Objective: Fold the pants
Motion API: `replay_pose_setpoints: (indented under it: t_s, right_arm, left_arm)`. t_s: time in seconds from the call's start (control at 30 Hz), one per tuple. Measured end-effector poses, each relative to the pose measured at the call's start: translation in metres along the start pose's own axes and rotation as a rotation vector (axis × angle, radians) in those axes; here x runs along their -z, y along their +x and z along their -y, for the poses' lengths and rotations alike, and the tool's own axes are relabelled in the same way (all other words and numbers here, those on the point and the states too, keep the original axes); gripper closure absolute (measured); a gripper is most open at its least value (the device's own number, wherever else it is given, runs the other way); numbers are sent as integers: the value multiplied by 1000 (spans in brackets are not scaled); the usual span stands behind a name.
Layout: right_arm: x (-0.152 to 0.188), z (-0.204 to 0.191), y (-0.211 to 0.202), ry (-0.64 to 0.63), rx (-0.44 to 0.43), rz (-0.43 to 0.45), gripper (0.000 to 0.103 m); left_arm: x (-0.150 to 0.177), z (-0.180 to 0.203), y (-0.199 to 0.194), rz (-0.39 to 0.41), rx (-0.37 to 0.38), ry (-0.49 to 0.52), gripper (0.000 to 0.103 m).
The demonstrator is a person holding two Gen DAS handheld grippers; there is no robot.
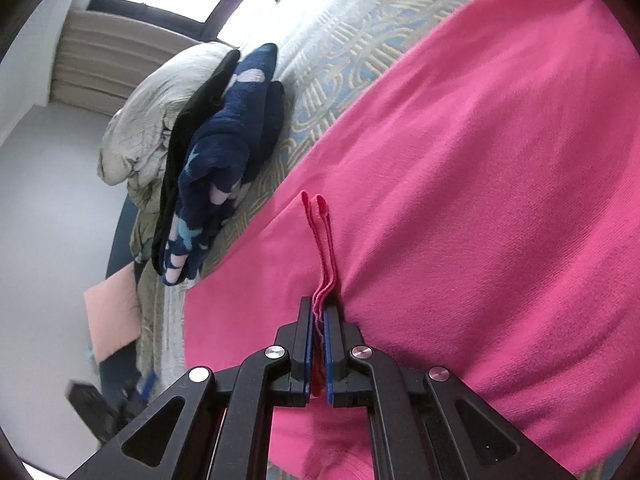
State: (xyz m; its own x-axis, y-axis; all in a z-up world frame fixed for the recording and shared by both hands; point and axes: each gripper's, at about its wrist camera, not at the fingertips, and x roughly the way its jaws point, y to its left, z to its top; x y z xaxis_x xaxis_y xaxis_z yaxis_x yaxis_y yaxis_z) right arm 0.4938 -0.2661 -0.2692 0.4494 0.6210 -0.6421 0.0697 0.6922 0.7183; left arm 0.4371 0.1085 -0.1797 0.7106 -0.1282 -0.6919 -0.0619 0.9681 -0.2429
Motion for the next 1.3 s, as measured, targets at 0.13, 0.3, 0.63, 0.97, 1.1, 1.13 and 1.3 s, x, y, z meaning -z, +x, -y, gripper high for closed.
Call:
replay_pose_setpoints:
  t_s: [0.13, 0.3, 0.63, 0.97, 1.1, 1.13, 1.3]
  right_arm:
    - [5, -5, -1, -50, 16, 35, 102]
    - [7, -3, 0, -71, 6, 47, 103]
    - [8, -36, -23, -264, 226, 40, 87]
    - [9, 20, -159, -156, 337, 340, 54]
    - [9, 101, -209, 186, 127, 431, 50]
    - [9, 119, -220, 243, 87, 470, 49]
    - [-3, 172, -238, 400, -39, 481, 48]
  left_arm:
    - [17, 11, 49, -94, -144, 67, 30]
    - [17, -9, 65, -153, -238, -23, 0]
    - [22, 62, 69, -44, -581, 417, 0]
    - [18, 90, 66, -42, -690, 532, 2]
    - [19, 120, 30, 58, -501, 503, 2]
    - [22, 127, 19, 66, -431, 494, 1]
    - [33, 137, -9, 38, -103, 433, 1]
